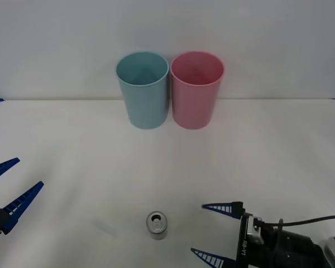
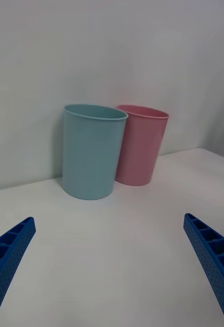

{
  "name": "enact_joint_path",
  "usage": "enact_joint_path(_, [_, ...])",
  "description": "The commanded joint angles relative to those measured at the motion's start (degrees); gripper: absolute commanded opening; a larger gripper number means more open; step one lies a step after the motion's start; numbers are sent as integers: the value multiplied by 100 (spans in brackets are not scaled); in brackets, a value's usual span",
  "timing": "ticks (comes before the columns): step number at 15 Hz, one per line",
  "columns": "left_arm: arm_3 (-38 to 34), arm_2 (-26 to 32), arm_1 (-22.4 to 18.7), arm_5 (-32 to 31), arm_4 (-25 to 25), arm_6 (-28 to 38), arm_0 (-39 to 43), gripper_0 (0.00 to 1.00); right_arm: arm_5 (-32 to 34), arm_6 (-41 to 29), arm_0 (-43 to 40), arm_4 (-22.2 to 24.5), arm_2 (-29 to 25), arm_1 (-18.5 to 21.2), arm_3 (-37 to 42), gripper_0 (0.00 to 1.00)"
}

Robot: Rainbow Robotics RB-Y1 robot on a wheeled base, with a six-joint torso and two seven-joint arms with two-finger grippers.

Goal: Grasp the object on the table and drop it into the matching bin: aluminum can to the light blue bin, PET bottle to the pink bin.

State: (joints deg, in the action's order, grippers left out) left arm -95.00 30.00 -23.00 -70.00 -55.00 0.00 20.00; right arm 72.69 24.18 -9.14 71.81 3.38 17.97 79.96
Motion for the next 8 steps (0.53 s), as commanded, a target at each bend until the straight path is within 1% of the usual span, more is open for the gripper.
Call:
enact_joint_path(1, [0, 0, 0, 0, 0, 0, 0, 100, -238, 96, 44, -1, 286, -39, -7, 100])
enact_joint_path(8, [0, 0, 0, 0, 0, 0, 0, 100, -915, 281, 96, 8, 866, -259, -7, 100])
